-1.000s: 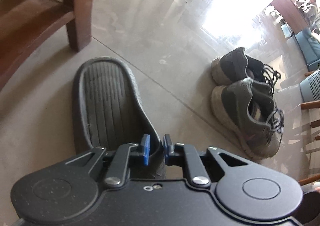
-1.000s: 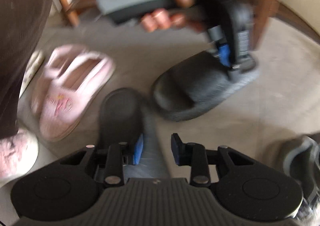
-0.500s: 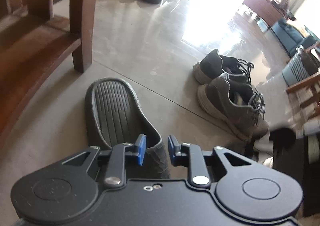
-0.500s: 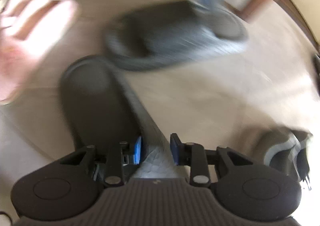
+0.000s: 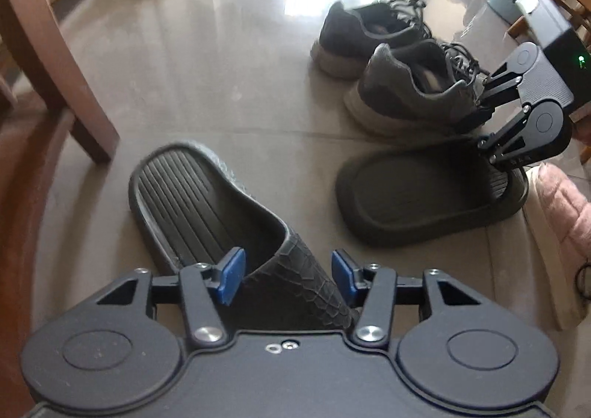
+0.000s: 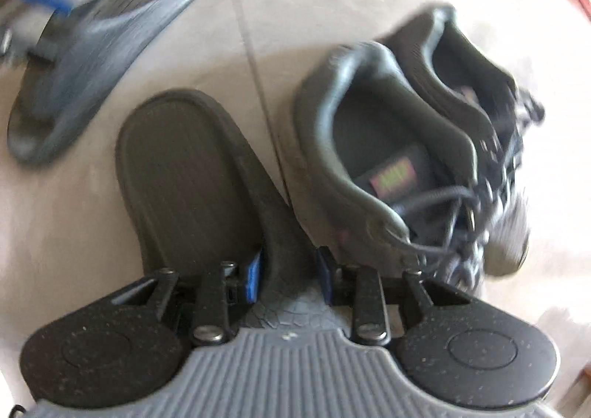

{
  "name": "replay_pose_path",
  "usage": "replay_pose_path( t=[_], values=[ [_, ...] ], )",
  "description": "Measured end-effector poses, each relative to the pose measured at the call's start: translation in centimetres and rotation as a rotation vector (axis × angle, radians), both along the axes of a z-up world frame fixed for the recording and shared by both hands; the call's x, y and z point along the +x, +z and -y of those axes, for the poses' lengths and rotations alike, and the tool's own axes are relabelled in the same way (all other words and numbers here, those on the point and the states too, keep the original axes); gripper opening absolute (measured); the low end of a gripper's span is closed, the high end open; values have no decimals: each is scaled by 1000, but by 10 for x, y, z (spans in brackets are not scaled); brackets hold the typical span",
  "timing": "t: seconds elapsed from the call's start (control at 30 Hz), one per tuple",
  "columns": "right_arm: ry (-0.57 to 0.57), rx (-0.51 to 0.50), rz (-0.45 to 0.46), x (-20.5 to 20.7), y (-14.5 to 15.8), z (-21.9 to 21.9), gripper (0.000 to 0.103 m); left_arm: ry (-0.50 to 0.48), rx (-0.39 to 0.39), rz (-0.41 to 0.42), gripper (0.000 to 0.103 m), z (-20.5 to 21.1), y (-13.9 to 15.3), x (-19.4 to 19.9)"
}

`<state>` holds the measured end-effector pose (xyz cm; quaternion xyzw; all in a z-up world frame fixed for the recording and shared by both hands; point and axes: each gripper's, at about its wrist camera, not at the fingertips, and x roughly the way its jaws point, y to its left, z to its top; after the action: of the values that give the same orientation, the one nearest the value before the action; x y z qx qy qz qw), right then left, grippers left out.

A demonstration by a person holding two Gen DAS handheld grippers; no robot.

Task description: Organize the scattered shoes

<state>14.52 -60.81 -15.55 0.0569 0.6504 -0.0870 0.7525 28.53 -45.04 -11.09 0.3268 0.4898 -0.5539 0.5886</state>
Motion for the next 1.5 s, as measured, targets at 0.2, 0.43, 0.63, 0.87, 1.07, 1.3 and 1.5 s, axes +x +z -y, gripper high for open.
replay_pose_path(
  t=[0.2, 0.43, 0.63, 0.87, 1.07, 1.3, 1.5],
  values=[
    [-40, 48, 57, 6, 6, 0, 35, 55, 67, -175, 26, -12, -15, -8],
    [50, 49, 166, -1, 42, -13, 36, 154, 88, -395, 23, -9, -36, -42],
    [46, 34, 154, -32, 59, -6, 39, 155, 50, -476, 25, 11, -40, -86],
    [46, -4, 74, -74, 67, -3, 42, 133, -1, -615, 38, 30, -45, -97],
    [124, 22, -15, -99, 52, -9, 47, 33, 85, -620, 40, 22, -31, -91],
    [179, 85, -39, -93, 24, -20, 52, 24, -62, -394, 41, 4, 21, -83],
    [260, 133, -7, -78, 30, -36, 53, 19, -158, -37, 41, 10, 57, -98]
  ],
)
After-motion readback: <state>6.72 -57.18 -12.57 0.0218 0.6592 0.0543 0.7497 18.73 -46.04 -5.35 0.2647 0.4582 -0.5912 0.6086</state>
